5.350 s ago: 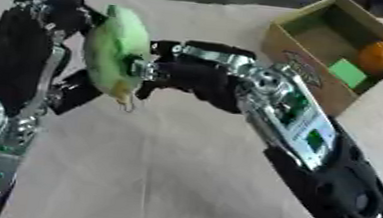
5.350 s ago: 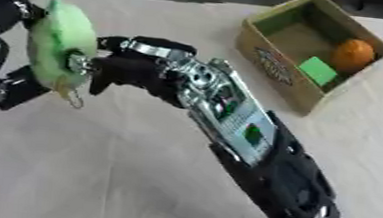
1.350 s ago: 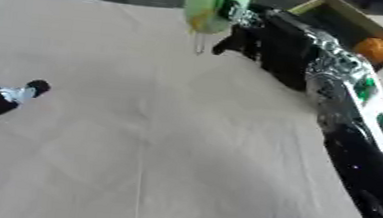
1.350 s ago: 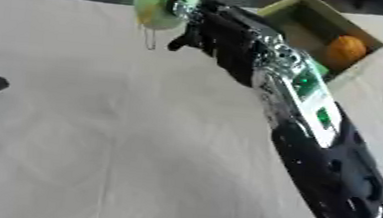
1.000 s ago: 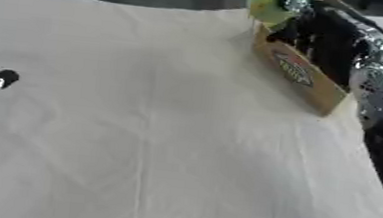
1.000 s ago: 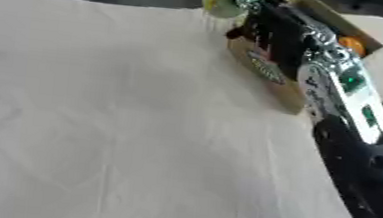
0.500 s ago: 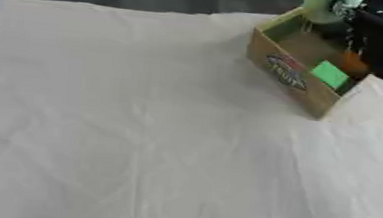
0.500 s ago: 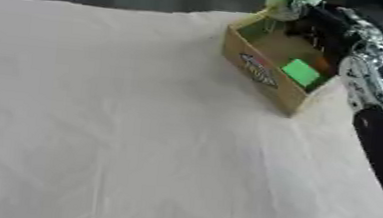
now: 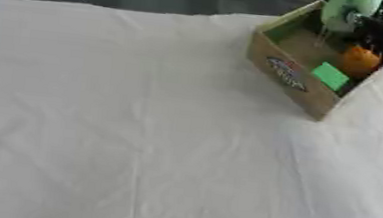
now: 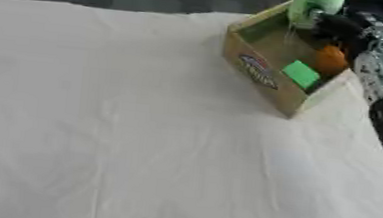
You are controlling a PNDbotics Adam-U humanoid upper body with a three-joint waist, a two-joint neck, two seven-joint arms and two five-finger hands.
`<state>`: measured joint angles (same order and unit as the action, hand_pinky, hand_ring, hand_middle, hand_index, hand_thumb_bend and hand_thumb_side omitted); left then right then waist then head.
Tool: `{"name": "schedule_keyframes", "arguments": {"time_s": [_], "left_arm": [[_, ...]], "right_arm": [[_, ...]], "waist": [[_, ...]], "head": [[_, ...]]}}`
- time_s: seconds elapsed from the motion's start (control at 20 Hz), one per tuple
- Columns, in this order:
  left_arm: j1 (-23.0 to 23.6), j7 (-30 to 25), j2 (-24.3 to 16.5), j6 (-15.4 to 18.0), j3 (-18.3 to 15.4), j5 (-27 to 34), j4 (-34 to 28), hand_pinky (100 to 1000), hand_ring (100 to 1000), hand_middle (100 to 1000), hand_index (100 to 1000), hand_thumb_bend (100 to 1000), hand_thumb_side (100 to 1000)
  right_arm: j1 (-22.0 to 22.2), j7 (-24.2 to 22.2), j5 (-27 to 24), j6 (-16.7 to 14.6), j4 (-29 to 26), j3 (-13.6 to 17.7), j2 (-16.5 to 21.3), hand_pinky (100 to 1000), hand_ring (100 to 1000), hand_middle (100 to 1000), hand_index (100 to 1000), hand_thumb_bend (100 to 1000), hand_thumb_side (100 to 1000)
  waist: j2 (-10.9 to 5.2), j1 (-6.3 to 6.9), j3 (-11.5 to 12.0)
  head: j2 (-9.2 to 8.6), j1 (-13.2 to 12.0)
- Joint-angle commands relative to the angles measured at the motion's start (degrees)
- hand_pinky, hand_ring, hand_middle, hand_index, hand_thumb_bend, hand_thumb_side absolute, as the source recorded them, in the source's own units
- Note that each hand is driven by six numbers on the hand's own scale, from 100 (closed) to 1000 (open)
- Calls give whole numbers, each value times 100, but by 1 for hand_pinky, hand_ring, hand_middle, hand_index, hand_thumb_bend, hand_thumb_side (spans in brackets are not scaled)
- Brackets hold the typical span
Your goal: Pick up the objects with one hand, pass them to the other hand, and then place them into the box on the other side of the table.
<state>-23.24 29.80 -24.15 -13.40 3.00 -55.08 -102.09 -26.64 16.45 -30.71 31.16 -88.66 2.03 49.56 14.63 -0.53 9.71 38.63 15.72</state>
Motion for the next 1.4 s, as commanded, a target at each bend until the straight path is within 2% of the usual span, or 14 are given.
{"name": "schedule_keyframes", "arguments": {"time_s": [0.05, 0.1, 0.35, 0.45, 0.55, 1.0, 1.2, 1.35, 1.4], "left_arm": [[-93, 9, -135, 1, -61, -17, -119, 634, 615, 483, 756, 1000, 372], [-94, 8, -137, -2, -63, -19, -122, 634, 615, 483, 756, 1000, 372], [-106, 8, -130, -6, -63, -26, -136, 635, 615, 483, 758, 1000, 378], [-106, 6, -129, -4, -58, -29, -138, 635, 615, 483, 758, 1000, 378], [-102, 3, -130, -4, -55, -35, -137, 636, 615, 484, 758, 1000, 379], [-101, -2, -126, -10, -51, -51, -136, 637, 616, 484, 761, 1000, 381], [-99, 1, -130, -17, -54, -61, -136, 637, 616, 484, 761, 1000, 380], [-105, 4, -133, -19, -54, -53, -144, 635, 615, 482, 760, 1000, 381], [-105, 13, -124, -25, -60, -34, -151, 631, 611, 478, 760, 1000, 384]], "right_arm": [[-129, -141, 573, -39, 241, -5, 336, 1000, 717, 486, 771, 100, 207], [-143, -184, 745, -49, 325, -26, 362, 1000, 735, 504, 789, 100, 197], [-204, -529, 1447, -223, 619, -79, 427, 1000, 939, 766, 994, 100, 111], [-212, -621, 1663, -294, 691, -66, 427, 1000, 997, 835, 1000, 100, 100], [-218, -681, 1868, -336, 750, -57, 431, 1000, 1000, 879, 1000, 100, 100], [-258, -907, 2317, -366, 765, -36, 424, 1000, 1000, 892, 1000, 100, 159], [-248, -882, 2303, -330, 728, -4, 429, 1000, 1000, 889, 1000, 100, 163], [-248, -700, 2122, -342, 555, 114, 393, 1000, 1000, 888, 1000, 100, 130], [-244, -491, 1983, -441, 322, 217, 335, 1000, 1000, 888, 1000, 100, 306]], "waist": [[-72, -4, 18], [-71, -6, 25], [-63, -14, 39], [-59, -16, 37], [-57, -16, 36], [-54, -14, 22], [-51, -22, 9], [-49, -19, -11], [-44, -13, -20]], "head": [[-66, 20], [-70, 22], [-75, 10], [-71, 7], [-65, 4], [-44, 6], [-43, -11], [-48, -46], [-56, -68]]}}
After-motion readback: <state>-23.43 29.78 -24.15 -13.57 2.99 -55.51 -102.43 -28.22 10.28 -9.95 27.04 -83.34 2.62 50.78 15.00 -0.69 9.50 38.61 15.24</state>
